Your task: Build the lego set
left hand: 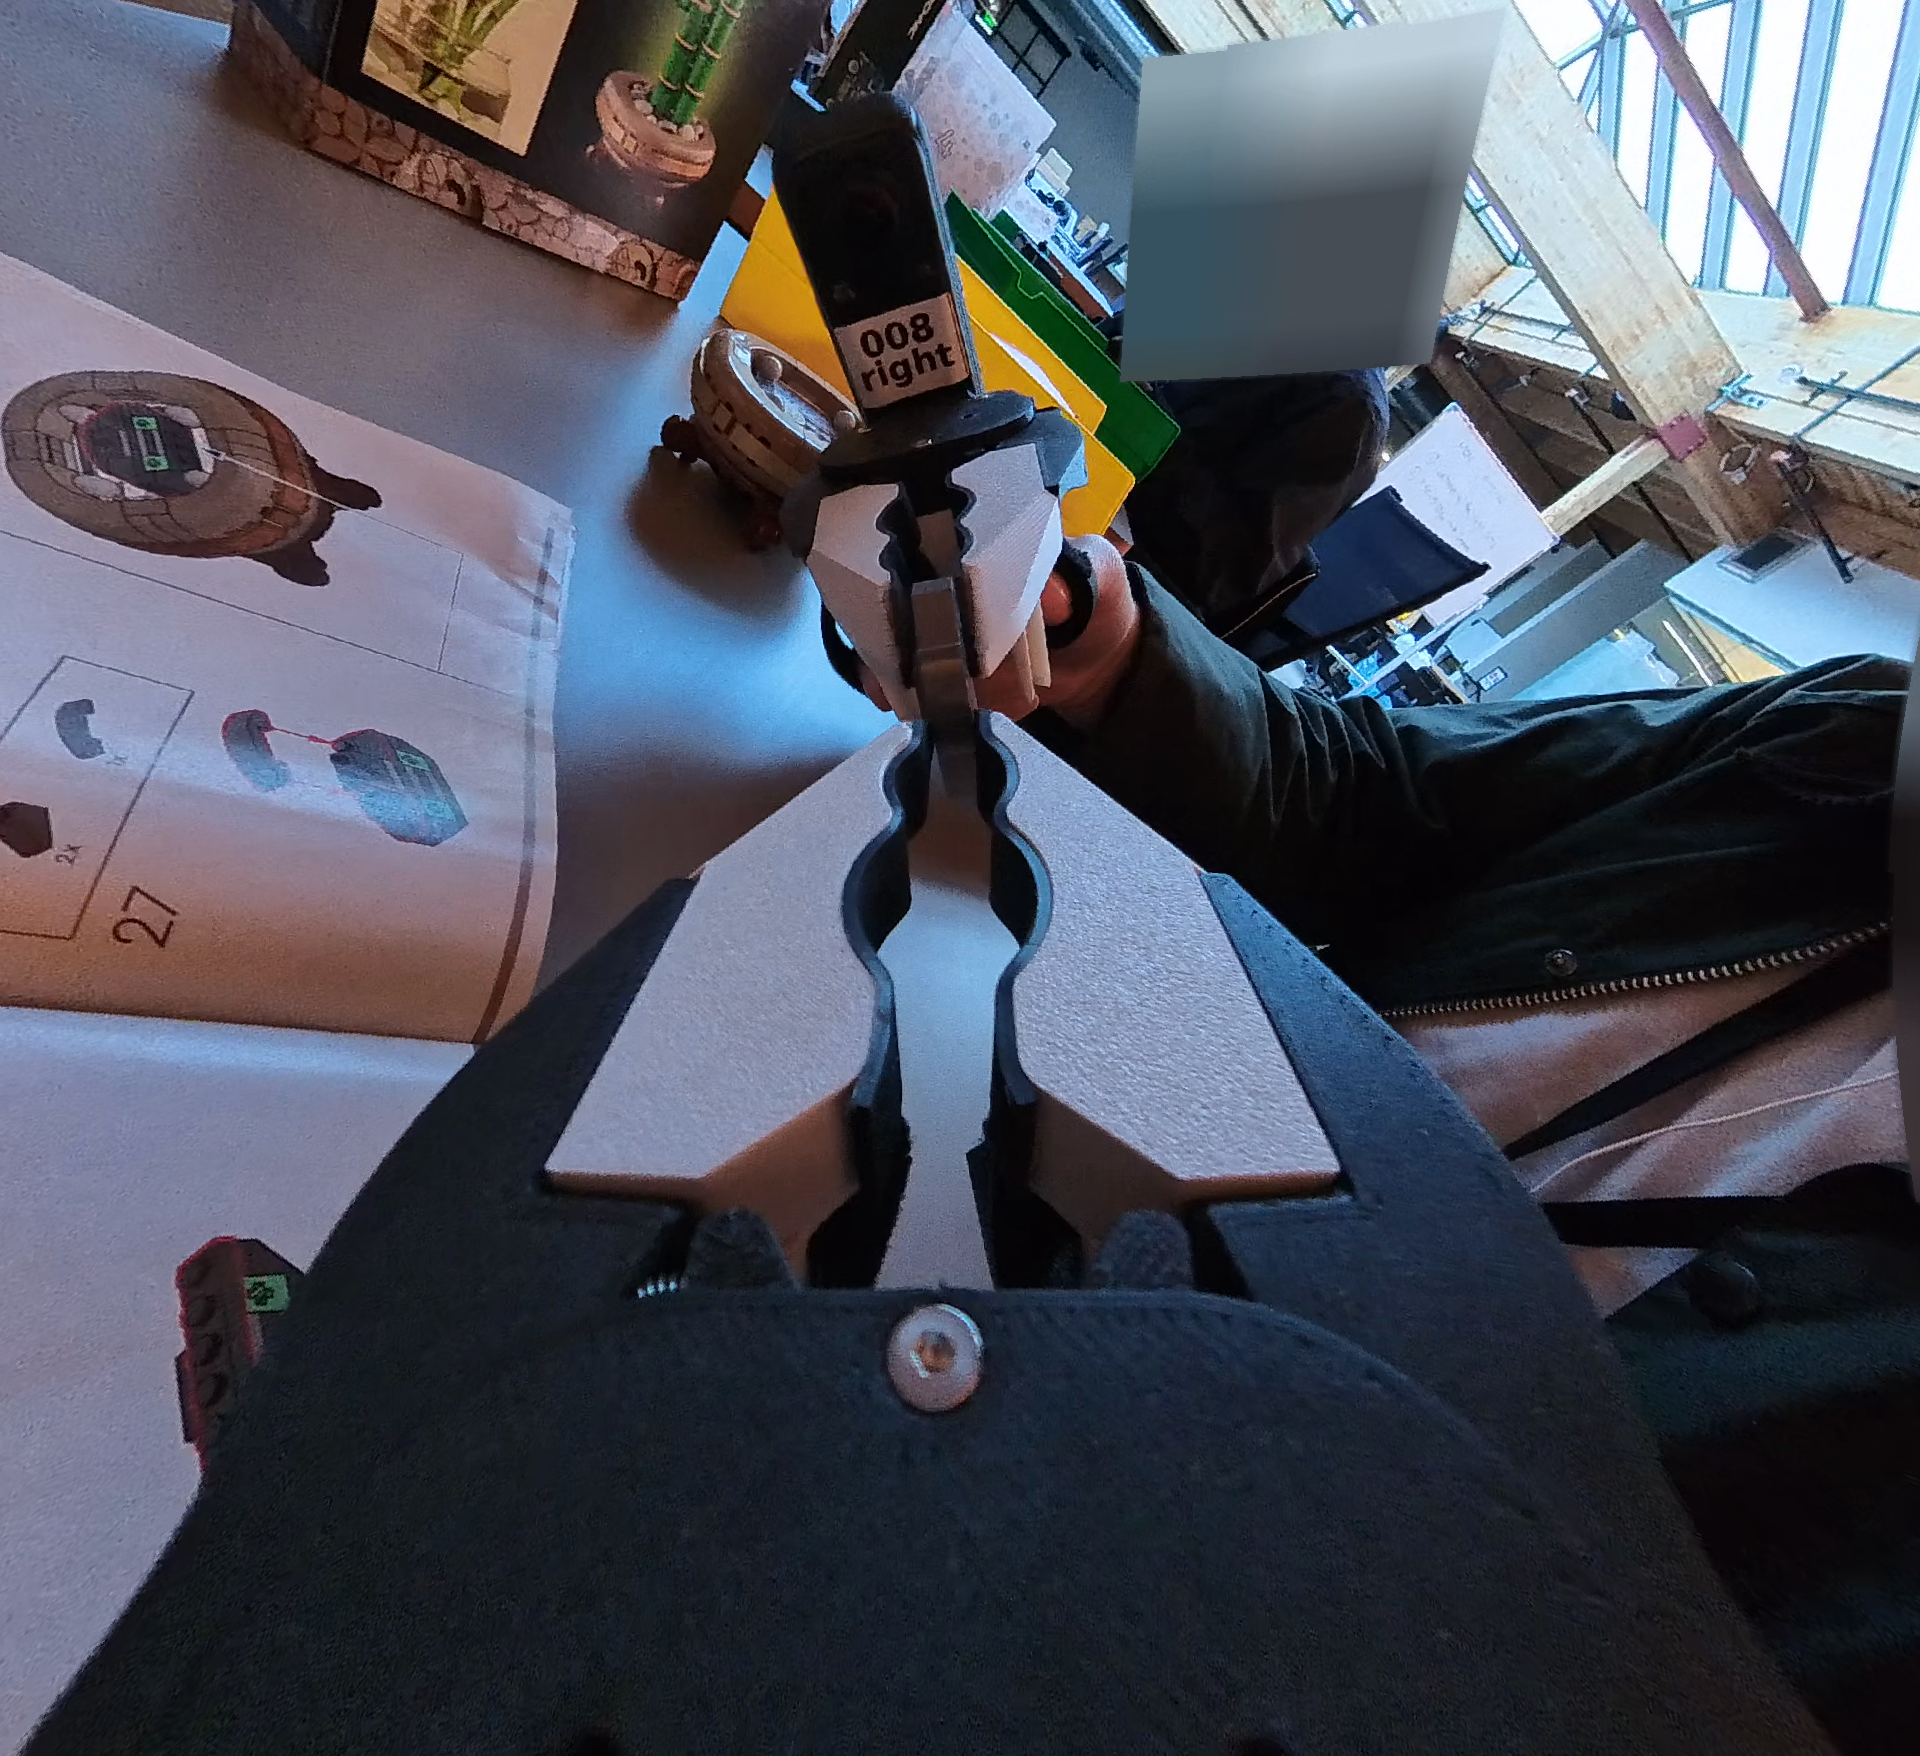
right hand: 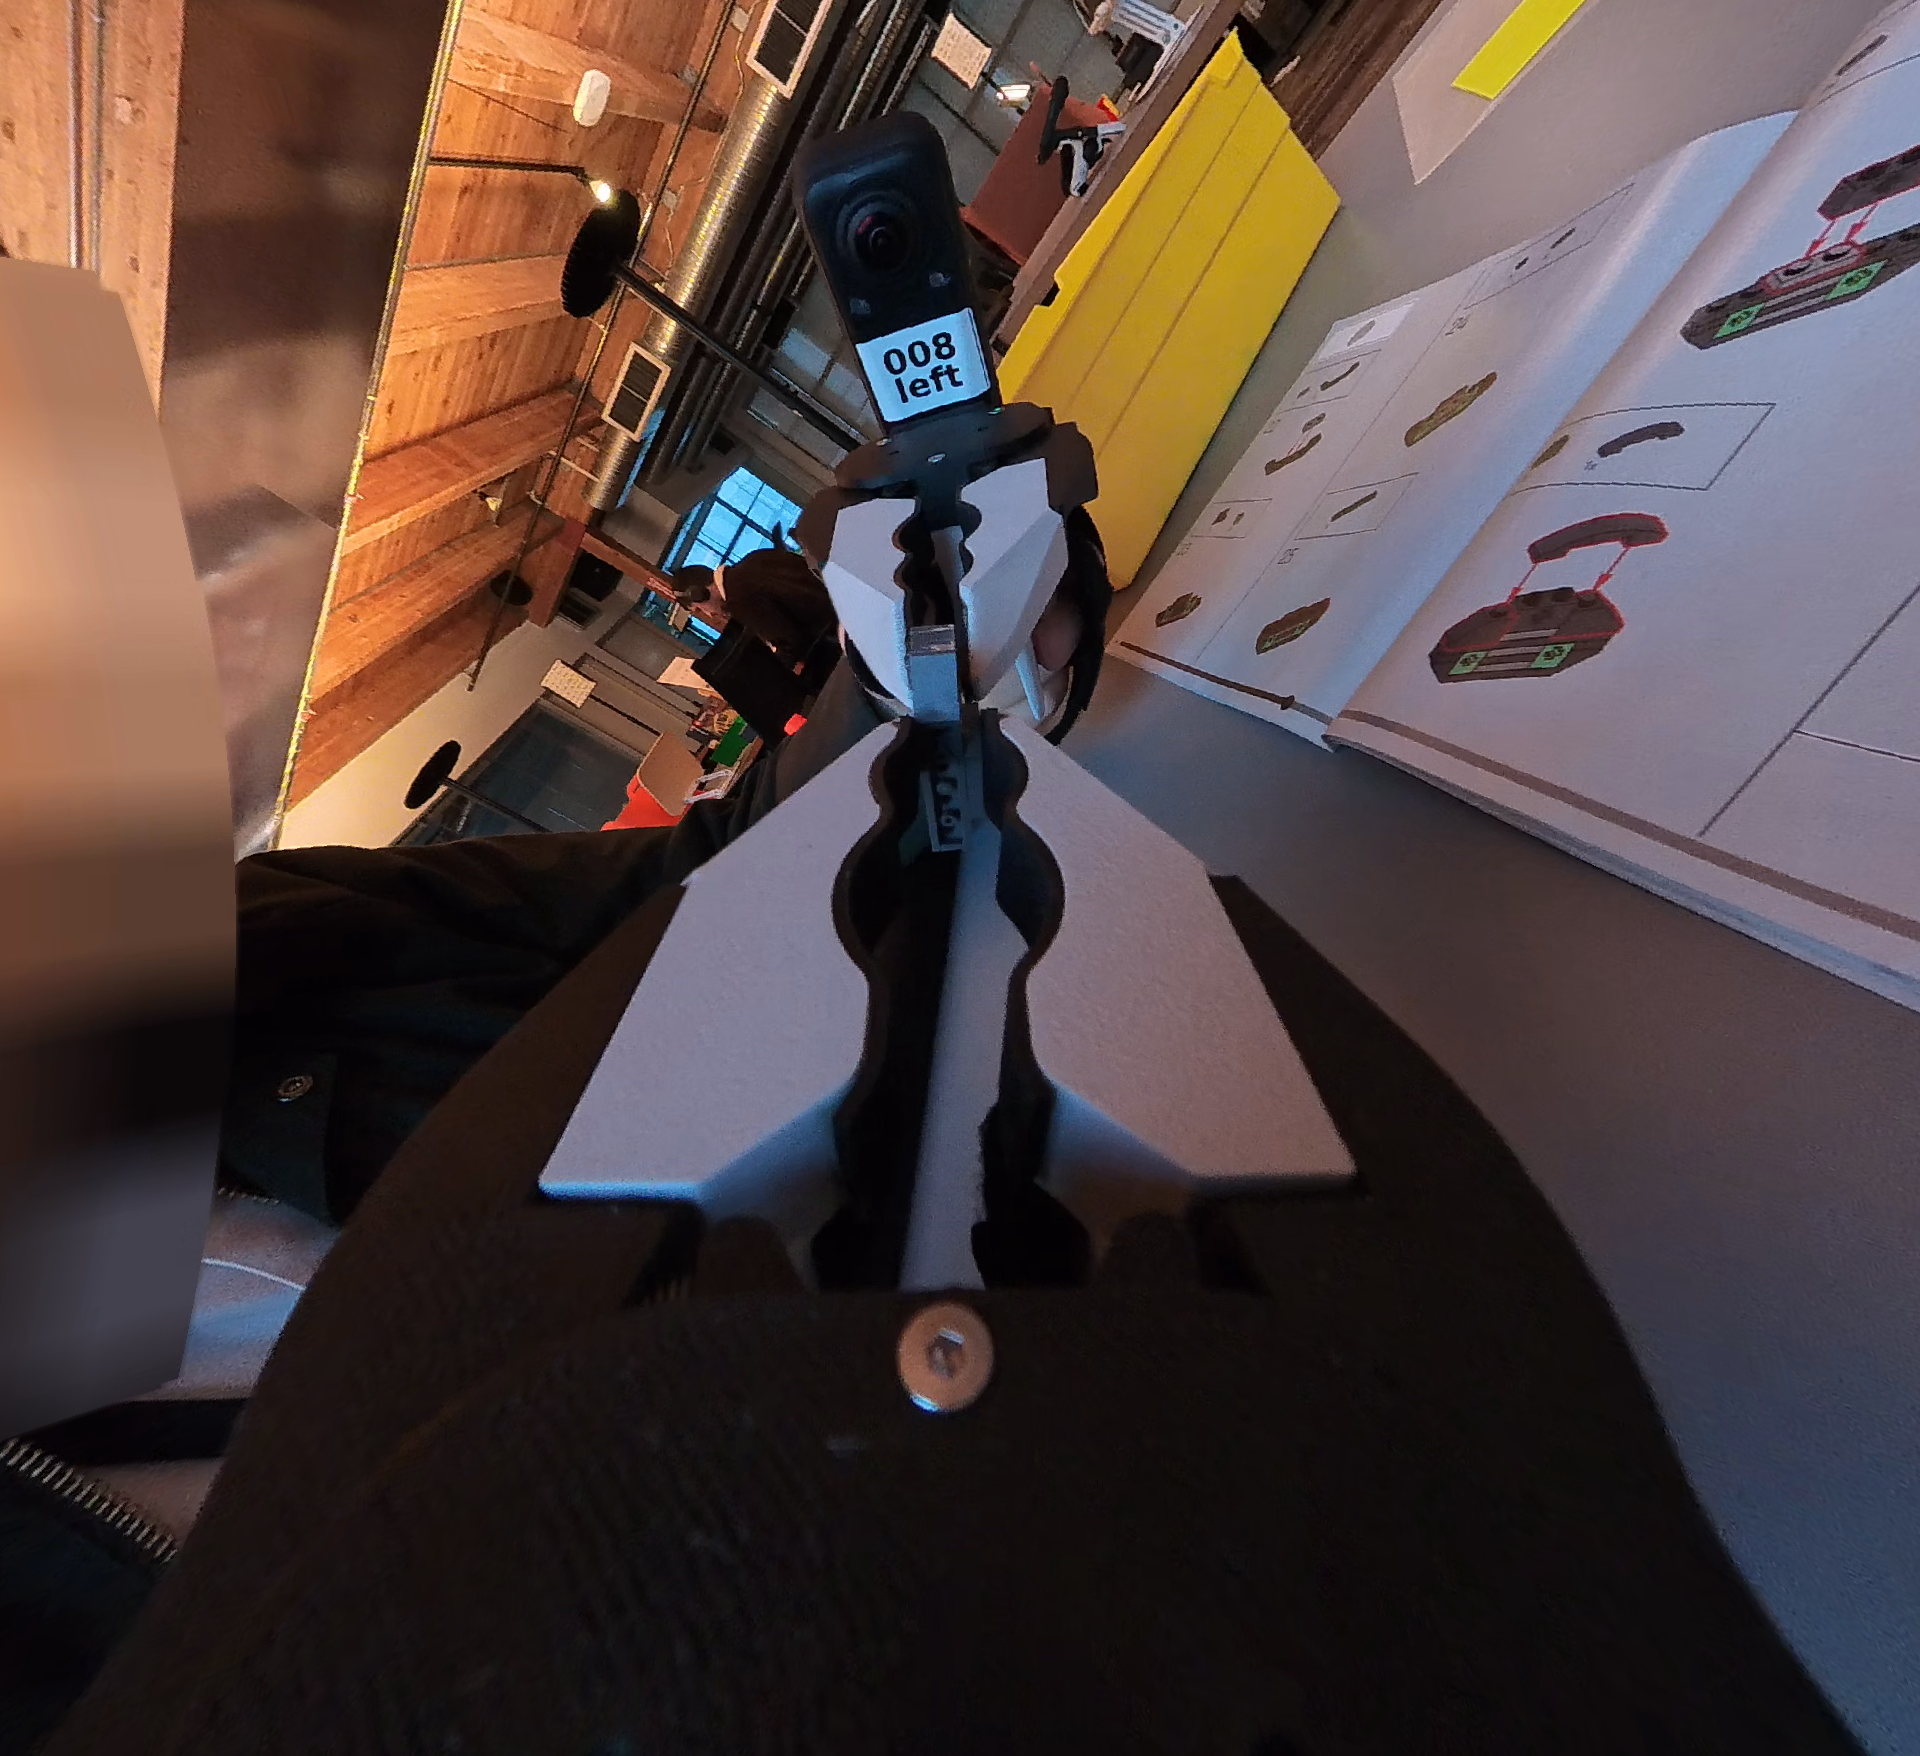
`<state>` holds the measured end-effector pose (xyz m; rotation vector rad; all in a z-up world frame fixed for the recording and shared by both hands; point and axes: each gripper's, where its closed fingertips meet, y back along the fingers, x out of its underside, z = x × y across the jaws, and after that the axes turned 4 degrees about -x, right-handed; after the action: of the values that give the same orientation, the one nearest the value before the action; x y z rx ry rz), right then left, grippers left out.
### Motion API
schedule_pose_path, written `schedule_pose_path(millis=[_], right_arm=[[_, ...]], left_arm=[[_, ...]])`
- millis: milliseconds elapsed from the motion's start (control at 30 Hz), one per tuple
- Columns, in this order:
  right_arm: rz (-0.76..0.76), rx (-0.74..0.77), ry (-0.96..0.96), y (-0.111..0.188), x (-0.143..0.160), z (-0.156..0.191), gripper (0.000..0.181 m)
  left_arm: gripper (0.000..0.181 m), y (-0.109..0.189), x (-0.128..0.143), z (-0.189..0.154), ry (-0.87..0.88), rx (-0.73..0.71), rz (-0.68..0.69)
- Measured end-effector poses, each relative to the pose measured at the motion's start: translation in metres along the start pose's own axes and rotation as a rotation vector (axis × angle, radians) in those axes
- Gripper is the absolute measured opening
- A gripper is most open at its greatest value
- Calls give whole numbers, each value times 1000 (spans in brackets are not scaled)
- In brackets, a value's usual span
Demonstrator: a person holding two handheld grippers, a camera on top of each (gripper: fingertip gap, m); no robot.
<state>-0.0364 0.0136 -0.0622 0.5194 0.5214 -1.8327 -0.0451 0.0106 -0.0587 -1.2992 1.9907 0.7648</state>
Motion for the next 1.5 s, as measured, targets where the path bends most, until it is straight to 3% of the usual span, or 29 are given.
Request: schedule_pose_path(millis=[233, 333, 667, 1500], right_arm=[[-45, 0, 26, -1, -6, 2, 11], [-60, 13, 59, -4, -9, 4, 25], [18, 26, 34, -12, 6, -1, 10], [52, 6, 45, -11, 10, 3, 10]], left_arm=[[6, 1, -6, 1, -49, -44, -31], [6, 0, -4, 3, -49, -55, -21], [6, -2, -4, -2, -45, -21, -26], [7, -6, 2, -5, -58, -2, 5]])
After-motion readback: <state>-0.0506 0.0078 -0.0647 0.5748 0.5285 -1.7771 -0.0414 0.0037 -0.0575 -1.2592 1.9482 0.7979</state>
